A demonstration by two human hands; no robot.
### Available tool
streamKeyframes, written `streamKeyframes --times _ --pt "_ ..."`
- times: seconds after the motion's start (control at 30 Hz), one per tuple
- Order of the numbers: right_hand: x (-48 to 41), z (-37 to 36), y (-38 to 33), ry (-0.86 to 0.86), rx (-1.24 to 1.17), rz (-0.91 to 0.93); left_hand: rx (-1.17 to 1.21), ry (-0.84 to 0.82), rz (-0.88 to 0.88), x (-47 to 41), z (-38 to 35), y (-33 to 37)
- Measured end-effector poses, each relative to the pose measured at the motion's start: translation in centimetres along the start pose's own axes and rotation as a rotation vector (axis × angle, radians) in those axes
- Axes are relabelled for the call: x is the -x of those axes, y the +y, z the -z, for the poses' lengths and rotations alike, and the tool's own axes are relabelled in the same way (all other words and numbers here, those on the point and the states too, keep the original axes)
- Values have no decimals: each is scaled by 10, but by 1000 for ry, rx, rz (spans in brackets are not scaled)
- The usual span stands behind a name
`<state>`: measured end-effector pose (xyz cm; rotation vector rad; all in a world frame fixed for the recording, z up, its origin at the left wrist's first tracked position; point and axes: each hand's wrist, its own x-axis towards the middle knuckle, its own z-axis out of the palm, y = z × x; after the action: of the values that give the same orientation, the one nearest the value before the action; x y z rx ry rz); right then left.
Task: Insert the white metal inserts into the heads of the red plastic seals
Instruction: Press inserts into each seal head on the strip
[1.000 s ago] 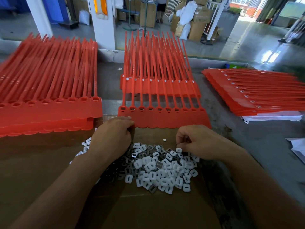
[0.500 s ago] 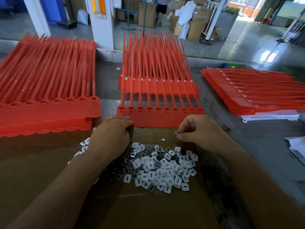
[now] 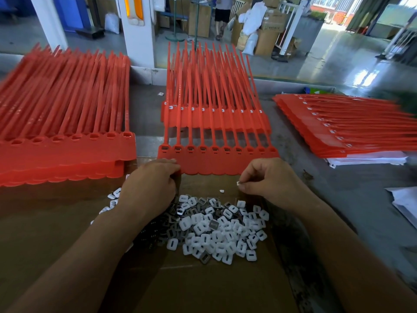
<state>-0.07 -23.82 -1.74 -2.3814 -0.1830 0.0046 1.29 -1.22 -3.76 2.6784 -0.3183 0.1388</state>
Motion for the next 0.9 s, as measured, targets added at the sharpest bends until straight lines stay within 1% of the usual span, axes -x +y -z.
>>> streamKeyframes --times 0.1,0.3,0.43,0.57,0.7,0.9 --pt "-1 1 1 1 3 -15 10 -2 -1 0 0 0" --pt "-1 2 1 -30 22 13 12 -1 1 0 0 0" --pt "0 4 0 -44 -12 16 10 4 1 0 -1 -1" --pt "0 6 -2 -92 40 34 8 0 -3 0 -1 -2" --pt "-3 6 2 -42 22 41 12 2 0 0 -1 -2" --pt "-26 18 17 111 5 -22 25 3 1 0 0 0"
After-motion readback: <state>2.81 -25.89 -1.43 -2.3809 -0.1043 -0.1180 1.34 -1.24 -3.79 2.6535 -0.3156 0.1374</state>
